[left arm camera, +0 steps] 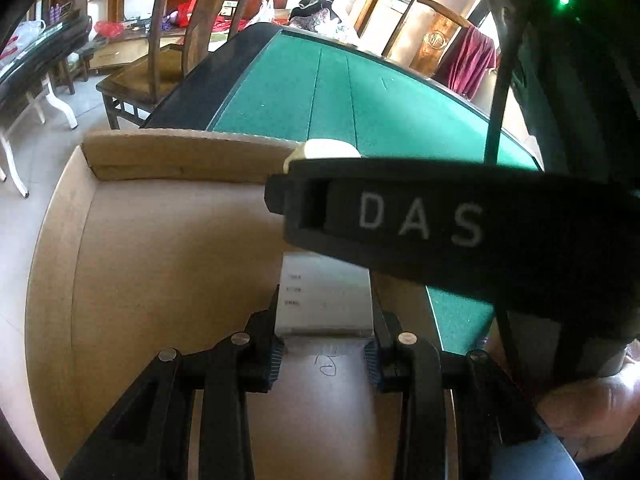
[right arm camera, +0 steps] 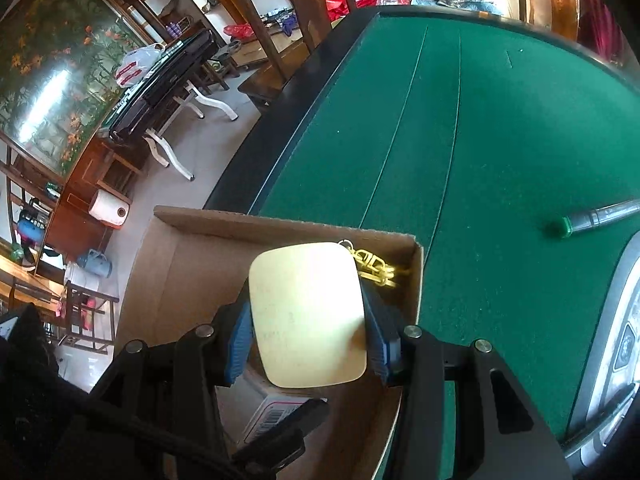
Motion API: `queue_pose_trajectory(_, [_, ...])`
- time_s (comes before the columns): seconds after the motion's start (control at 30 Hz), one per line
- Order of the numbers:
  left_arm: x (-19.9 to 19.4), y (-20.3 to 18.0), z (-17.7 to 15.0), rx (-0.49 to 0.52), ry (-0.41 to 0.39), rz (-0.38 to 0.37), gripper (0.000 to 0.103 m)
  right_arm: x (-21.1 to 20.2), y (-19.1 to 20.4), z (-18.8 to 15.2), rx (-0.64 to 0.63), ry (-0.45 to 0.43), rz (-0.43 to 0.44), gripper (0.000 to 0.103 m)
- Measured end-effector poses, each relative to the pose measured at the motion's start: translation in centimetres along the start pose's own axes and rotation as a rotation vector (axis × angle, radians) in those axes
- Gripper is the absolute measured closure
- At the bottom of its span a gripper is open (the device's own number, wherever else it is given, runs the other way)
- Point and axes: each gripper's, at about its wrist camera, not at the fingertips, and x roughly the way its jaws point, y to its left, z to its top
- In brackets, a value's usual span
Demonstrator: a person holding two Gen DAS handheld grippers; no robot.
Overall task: Organize objects
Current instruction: 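Carry both items into the cardboard tray and open both grippers, then move both grippers back over the pile of items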
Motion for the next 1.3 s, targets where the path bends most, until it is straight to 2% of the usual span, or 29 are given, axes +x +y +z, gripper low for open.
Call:
queue_pose_trajectory(0.13, [-0.1, -0.2, 0.0, 0.003, -0.003, -0.001, 0.072, 0.3, 0.4, 0.6, -0.01, 0.008, -0.003, 0.056])
queue_pose_trajectory(0.37, [-0.4, 0.1, 0.2, -0.017, -0.025, 0.01, 0.053, -0.9, 0.5, 0.6, -0.029, -0.002, 0.013, 0.055])
queue_pose_trajectory(0.5, [-1.4, 0.3, 0.1, -0.029, -0.048, 0.013, 0.053, -3.1, 0.4, 0.6, -0.034, -0.039, 0.053, 0.055])
queue_pose_trajectory(0.6, [-3.8, -0.1, -0.9, -0.028, -0.1, 0.048, 0.052, -5.4, -1.1, 1.2, -0.032, -0.086, 0.044, 0.055])
queue_pose_trajectory(0.67, [-5.6, -0.4, -1.8, -0.02, -0.157, 0.056, 0.051, -6.8, -3.5, 2.1, -0.016, -0.128, -0.006, 0.055])
queue_pose_trajectory(0.73, [-7.1, -1.1, -3.1, -0.018, -0.197, 0.012, 0.045, -7.2, -6.5, 2.9, 0.002, -0.159, -0.124, 0.055])
queue_pose_trajectory(0.87, [-8.0, -2.2, -4.1, 0.007, -0.219, -0.034, 0.045, -6.3, -11.7, 4.1, 0.047, -0.162, -0.269, 0.055])
queue_pose_trajectory(0.97, [-8.1, -3.7, -4.2, 0.057, -0.219, -0.042, 0.045, -5.5, -13.8, 5.0, 0.071, -0.179, -0.306, 0.055])
queue_pose_trajectory(1.13, [-8.1, -5.9, -4.7, 0.119, -0.196, -0.058, 0.045, -4.1, -14.4, 5.5, 0.05, -0.13, -0.352, 0.055])
queue_pose_trajectory(1.3, [-8.1, -7.1, -5.6, 0.137, -0.174, -0.056, 0.045, -4.4, -14.6, 4.0, 0.032, -0.086, -0.337, 0.055])
